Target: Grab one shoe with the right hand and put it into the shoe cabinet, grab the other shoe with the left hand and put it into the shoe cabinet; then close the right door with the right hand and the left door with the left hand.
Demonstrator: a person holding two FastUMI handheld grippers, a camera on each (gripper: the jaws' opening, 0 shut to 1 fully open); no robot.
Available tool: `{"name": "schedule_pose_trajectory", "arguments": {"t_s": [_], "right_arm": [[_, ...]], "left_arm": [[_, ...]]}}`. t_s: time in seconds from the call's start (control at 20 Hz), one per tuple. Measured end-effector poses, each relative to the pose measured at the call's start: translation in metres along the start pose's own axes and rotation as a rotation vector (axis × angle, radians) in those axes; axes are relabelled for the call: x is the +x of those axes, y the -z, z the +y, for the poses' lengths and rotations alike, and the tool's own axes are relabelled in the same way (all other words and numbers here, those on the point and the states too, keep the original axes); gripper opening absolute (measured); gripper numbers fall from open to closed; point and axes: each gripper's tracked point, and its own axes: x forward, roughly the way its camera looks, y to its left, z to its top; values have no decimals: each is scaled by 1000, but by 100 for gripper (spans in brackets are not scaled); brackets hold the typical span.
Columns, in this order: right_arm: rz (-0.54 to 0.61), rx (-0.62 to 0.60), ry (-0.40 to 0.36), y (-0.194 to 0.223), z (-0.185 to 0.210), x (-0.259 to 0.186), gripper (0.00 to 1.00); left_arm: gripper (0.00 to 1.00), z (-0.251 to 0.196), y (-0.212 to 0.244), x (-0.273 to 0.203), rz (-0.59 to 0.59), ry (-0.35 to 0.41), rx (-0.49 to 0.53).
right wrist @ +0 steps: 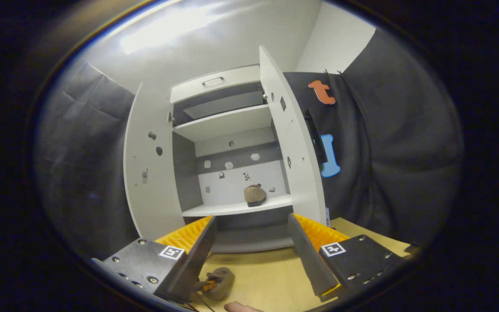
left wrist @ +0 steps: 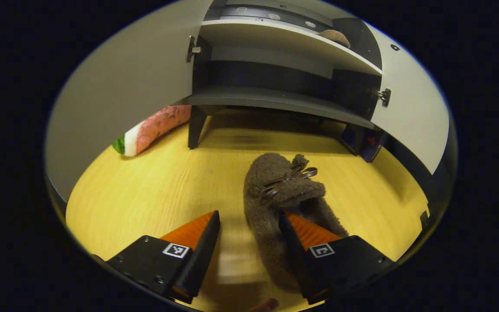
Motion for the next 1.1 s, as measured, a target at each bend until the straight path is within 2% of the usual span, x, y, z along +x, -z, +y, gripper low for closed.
{"name": "schedule_pose_trajectory", "arguments": {"t_s": [0.05,0.1,0.2,0.3,0.5,0.75,0.9,1.1], "right_arm": [[1,9,0,-1,0,-1,99],[4,26,-9,0,2,-2,99],[16,53,-34,3,8,-7,98],[32,38,-40,7,7,-8,98],[43,-5,-28,8,0,-14,99],[36,4,-23,2,-9,-26,99],[29,2,-32,2,-13,-31,99],[34,1,-48,4,-16,-37,99]], "left_arm": [[77,-5,3,2,16,22,-11],[60,-12,3,3,16,55,-10],[12,-24,6,2,34,97,41],[3,-23,4,-1,31,63,76],[1,-25,-25,-37,-80,25,98],[1,-30,-109,-103,-323,-24,121],[1,-42,-153,-141,-414,-7,99],[0,-55,-215,-186,-529,-4,120]]}}
